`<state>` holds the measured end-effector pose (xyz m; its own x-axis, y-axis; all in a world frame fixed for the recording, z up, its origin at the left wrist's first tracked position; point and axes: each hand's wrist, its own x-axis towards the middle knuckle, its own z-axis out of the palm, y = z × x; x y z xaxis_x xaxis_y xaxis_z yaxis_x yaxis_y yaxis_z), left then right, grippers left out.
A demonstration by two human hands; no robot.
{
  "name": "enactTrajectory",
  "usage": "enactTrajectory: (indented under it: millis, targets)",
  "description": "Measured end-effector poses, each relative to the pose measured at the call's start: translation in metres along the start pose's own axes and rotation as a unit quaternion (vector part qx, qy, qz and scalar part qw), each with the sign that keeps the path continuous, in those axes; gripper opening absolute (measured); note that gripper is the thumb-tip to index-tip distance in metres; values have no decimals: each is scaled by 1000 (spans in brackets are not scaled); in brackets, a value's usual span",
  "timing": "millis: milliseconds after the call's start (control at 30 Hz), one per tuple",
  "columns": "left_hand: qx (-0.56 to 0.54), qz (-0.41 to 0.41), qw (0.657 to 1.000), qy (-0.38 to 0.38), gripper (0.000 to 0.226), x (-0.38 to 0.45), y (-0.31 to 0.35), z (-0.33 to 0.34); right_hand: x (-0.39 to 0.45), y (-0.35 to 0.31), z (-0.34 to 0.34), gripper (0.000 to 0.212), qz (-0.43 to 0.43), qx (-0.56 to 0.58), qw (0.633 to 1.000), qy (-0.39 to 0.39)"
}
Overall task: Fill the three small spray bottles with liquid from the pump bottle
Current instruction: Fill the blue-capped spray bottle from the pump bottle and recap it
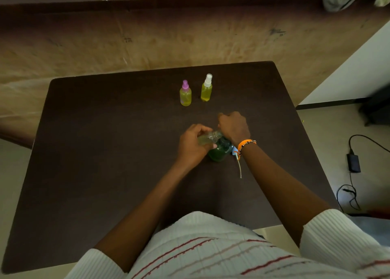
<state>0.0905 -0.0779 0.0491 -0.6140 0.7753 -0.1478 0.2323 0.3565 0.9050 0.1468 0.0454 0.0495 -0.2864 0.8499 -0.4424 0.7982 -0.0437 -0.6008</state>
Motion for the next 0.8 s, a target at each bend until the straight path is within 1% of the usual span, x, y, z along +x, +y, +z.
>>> enactTrajectory:
  millis: [33,100,200,267,367,400,467,567,633,733,800]
  targets:
    - [1,-1,1000,1,36,0,-1,1,0,1,1,47,-1,-7,1000,22]
    - [1,-4,1000,2,36,0,-1,1,-1,1,3,46,-5,-15,999,39]
    - [5,-2,1000,0,36,0,-1,1,-1,1,3,46,-6,-20,999,31]
    - [0,1,1000,2,36,-1,-1,0,-1,0,0,45,-9,-25,1000,1]
    - [3,14,1000,9,35,-1,1,-1,1,-3,-5,45,-19,-11,997,-70]
    - [6,15,1000,9,35,-1,1,-1,1,-3,-6,44,-20,-10,996,-81]
    - [5,15,1000,6,35,-1,1,-1,2,-2,-5,43,-18,-6,997,-68]
    - [9,14,1000,7,36,0,-1,1,1,2,1,47,-2,-7,1000,5]
    - [9,9,1000,11,36,0,-3,2,-1,3,3,46,-12,-19,999,36]
    - [9,5,1000,9,36,0,-4,2,-1,2,4,45,-19,-20,999,39]
    - [10,9,1000,8,36,0,-3,1,0,2,4,47,-21,-21,999,23]
